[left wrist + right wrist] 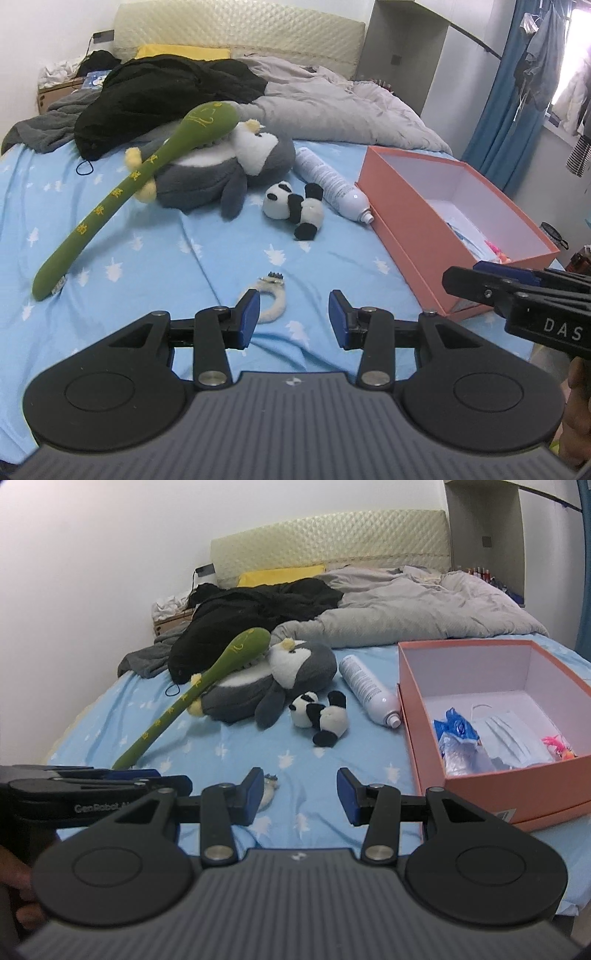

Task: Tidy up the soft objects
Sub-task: 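Withdraw both tools toward the white hair tie and panda plush, then grasp the white fluffy hair tie with the left tool while the right tool grasps the panda plush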

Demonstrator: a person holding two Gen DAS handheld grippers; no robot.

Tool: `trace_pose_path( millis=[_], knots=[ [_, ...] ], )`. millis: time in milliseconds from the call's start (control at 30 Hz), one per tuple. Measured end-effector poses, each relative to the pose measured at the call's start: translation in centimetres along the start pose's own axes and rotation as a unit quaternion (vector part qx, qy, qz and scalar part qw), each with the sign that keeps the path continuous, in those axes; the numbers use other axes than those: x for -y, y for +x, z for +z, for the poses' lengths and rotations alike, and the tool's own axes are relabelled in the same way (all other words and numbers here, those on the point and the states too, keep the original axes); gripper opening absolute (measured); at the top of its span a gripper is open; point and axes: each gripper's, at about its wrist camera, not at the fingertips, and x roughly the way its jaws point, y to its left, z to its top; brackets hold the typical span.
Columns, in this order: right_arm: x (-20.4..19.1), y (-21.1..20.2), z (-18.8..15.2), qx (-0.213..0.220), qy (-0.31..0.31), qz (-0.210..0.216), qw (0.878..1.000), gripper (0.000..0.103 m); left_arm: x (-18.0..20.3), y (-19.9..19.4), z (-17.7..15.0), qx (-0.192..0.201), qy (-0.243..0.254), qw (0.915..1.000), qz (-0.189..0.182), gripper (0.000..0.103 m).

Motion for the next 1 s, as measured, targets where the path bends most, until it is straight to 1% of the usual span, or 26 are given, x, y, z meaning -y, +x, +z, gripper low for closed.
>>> trace_pose_path(
  millis=[133,367,400,433,500,567,633,700,833,1000],
  knots=[
    [0.1,0.8,0.1,-0.007,0.000,-0.005,1.000,0.046,-0.4,1.0,-0.2,-0.006,-0.005,1.0000,0.001,0.051],
    [0.1,3.2,0.1,-0.028,-0.005,-0.004,1.000,0.046,-1.6,4.4,-0.4,-0.029,-0.021,0.9994,-0.001,0.052],
    [0.1,3.7,0.2,-0.030,-0.006,-0.003,1.000,0.046,-1.8,4.9,-0.4,-0.033,-0.023,0.9992,-0.001,0.054],
    [0.1,4.2,0.2,-0.033,-0.007,-0.003,0.999,0.046,-2.0,5.5,-0.5,-0.037,-0.024,0.9990,-0.001,0.059],
    [0.2,5.3,0.5,-0.038,-0.008,-0.003,0.999,0.046,-2.3,6.6,-0.6,-0.042,-0.027,0.9987,-0.001,0.061],
    [0.4,6.5,0.7,-0.043,-0.009,-0.001,0.999,0.046,-2.7,7.9,-0.6,-0.050,-0.028,0.9984,0.001,0.062],
    [0.5,7.7,1.0,-0.047,-0.012,0.002,0.999,0.050,-3.2,9.1,-0.6,-0.055,-0.028,0.9981,0.005,0.062],
    [0.6,8.9,1.2,-0.048,-0.015,0.008,0.999,0.058,-3.6,10.4,-0.6,-0.057,-0.025,0.9981,0.005,0.063],
    [0.8,11.7,1.5,-0.055,-0.022,0.011,0.998,0.059,-4.4,13.1,-0.7,-0.059,-0.009,0.9982,0.008,0.064],
    [1.4,15.4,1.8,-0.062,-0.027,0.007,0.998,0.059,-5.0,15.9,-1.0,-0.065,-0.004,0.9978,-0.006,0.065]
  ],
)
